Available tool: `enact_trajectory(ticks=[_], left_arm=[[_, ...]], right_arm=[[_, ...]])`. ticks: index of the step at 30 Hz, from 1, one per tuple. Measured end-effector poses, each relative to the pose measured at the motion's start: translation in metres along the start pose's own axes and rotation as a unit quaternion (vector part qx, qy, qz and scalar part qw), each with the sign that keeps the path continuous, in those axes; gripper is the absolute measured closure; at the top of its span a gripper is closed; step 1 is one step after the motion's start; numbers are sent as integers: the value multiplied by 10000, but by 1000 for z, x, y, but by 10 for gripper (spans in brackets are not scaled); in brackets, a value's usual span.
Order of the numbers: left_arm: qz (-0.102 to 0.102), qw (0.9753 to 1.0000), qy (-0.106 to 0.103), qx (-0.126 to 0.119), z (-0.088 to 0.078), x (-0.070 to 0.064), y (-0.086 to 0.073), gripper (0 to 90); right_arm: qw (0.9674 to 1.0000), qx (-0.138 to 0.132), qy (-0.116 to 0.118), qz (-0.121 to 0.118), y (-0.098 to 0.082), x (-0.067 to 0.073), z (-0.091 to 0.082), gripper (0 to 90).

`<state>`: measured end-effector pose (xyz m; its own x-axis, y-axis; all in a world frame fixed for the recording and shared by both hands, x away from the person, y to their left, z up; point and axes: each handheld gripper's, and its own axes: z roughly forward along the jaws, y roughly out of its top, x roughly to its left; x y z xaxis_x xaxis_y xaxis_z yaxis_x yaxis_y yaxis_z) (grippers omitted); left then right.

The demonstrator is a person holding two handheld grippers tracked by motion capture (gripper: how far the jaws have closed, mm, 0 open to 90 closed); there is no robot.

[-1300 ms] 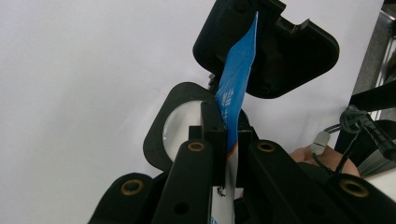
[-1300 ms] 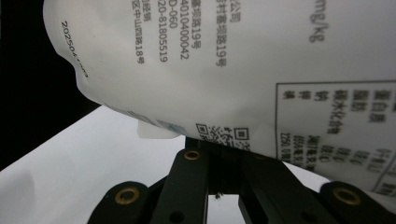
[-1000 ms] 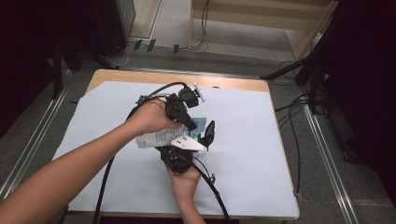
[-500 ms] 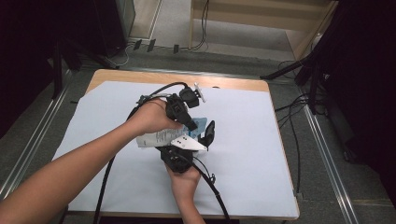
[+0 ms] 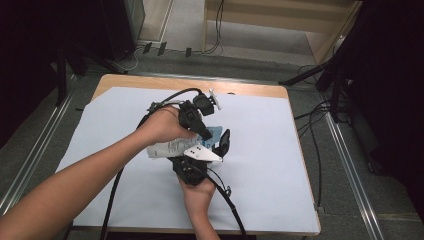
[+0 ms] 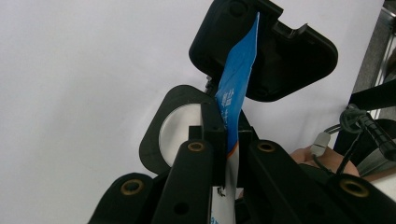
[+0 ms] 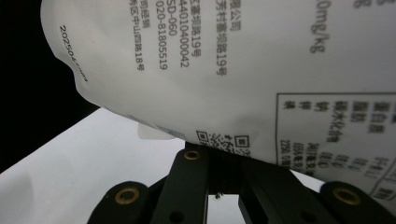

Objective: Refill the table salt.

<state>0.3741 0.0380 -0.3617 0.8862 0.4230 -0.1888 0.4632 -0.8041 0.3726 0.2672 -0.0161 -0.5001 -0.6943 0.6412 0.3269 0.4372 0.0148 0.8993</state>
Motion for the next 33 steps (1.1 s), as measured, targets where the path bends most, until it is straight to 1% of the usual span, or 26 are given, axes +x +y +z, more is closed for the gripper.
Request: enact_trajectory(ticks=[5,11,17,33], left_arm=[[25,10000,13,81,1,-1,2,900],[8,10000,43,77,2,-2,3,900],[16,9999,42,140,2,-1,4,900],[-14,9999,47,122,2,-1,4,900]], right_arm=[[10000,-20,3,-1,0,0,0,900],[10000,-55,16,12,0,-1,-1,900],[10000,-70,32,19,1,-1,-1,900],[9999,-75,65,39,1,-1,-1,900]])
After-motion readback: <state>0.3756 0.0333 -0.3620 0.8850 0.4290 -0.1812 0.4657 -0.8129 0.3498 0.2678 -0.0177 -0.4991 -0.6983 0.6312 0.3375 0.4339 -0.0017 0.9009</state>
